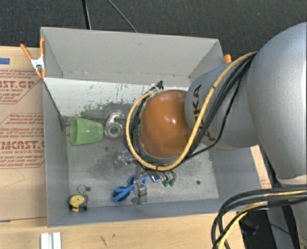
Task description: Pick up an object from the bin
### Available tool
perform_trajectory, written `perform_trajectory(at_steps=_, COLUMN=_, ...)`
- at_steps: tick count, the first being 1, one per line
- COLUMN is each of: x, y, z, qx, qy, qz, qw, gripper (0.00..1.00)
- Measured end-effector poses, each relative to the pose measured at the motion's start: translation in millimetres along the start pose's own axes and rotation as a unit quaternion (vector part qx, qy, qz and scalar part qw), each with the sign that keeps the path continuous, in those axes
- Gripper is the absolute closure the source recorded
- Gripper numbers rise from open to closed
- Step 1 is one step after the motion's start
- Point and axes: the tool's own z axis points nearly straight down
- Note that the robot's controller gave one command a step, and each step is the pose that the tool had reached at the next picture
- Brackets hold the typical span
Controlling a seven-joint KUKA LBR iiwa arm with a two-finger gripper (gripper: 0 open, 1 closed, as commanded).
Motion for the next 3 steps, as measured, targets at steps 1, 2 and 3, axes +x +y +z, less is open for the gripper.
perform_trajectory(at_steps=1, x=2.8, y=-2.9, z=42.1, qx=0.0, qy=-0.0049, qz=-0.02, qw=0.9998, gripper=0.0)
perform_trajectory(at_steps=2, x=0.6, y=-2.3, z=41.2, qx=0.0, qy=-0.0033, qz=-0.02, qw=0.9998, gripper=0.0)
perform_trajectory(at_steps=3, x=2.4, y=-1.8, z=42.2, qx=0.0, qy=0.0002, qz=-0.02, qw=0.9998, gripper=1.0)
